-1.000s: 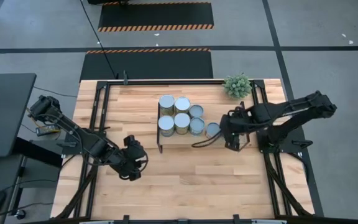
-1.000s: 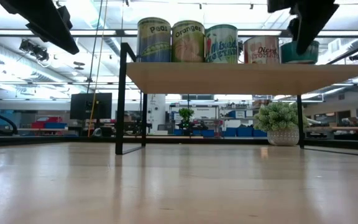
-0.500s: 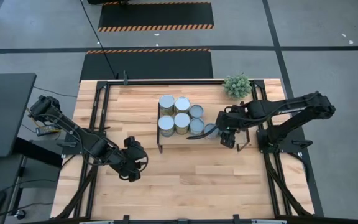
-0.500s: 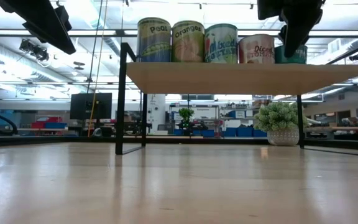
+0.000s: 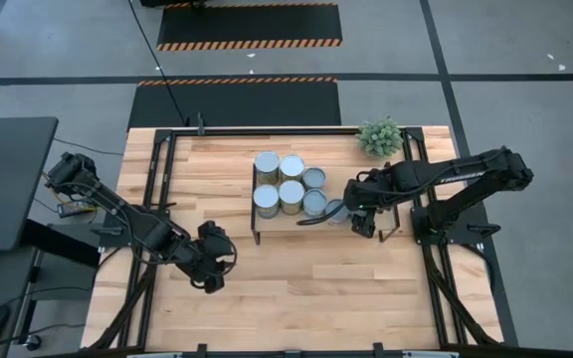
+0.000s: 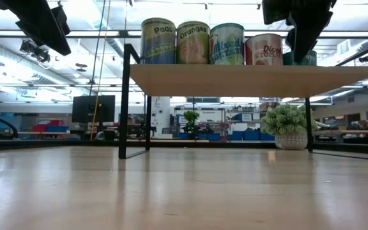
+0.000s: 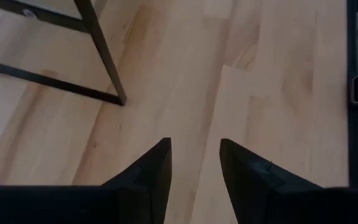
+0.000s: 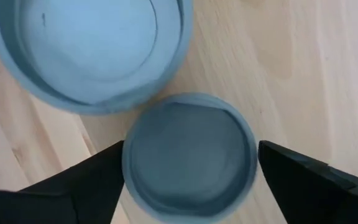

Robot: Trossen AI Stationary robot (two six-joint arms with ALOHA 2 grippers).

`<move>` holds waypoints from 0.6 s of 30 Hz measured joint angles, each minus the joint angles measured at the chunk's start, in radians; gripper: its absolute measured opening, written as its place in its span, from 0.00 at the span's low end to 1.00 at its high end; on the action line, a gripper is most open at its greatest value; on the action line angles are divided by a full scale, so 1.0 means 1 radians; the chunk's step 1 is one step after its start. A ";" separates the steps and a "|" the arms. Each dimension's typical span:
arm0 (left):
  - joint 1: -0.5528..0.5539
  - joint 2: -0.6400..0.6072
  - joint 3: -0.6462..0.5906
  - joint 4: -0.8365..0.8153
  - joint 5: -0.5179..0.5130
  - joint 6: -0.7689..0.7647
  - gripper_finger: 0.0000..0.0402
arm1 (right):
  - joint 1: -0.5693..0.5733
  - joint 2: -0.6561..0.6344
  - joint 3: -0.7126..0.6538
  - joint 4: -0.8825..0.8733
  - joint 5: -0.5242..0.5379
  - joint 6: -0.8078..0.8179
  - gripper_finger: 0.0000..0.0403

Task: Pick and place cans onto a shelf
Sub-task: Put the tuna can on the shelf, then return to Home Position

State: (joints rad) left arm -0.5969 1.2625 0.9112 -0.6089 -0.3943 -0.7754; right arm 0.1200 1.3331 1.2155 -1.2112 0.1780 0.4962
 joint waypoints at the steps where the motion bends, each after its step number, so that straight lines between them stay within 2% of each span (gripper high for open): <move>1: 0.000 -0.003 0.000 0.007 0.000 0.002 0.35 | 0.000 0.000 0.010 -0.017 0.000 0.000 0.91; 5: -0.002 -0.036 -0.006 0.017 -0.032 0.032 0.35 | 0.000 -0.018 0.030 -0.042 0.002 0.001 0.93; 12: -0.002 -0.180 -0.099 0.026 -0.095 0.000 0.35 | 0.003 -0.119 0.030 -0.053 0.016 0.030 0.93; 18: 0.023 -0.311 -0.178 0.111 -0.153 -0.006 0.35 | 0.003 -0.260 0.019 -0.017 0.126 0.100 0.93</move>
State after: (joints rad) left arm -0.5742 0.9519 0.7332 -0.4979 -0.5472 -0.7810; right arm 0.1226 1.0736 1.2343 -1.2285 0.3035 0.5964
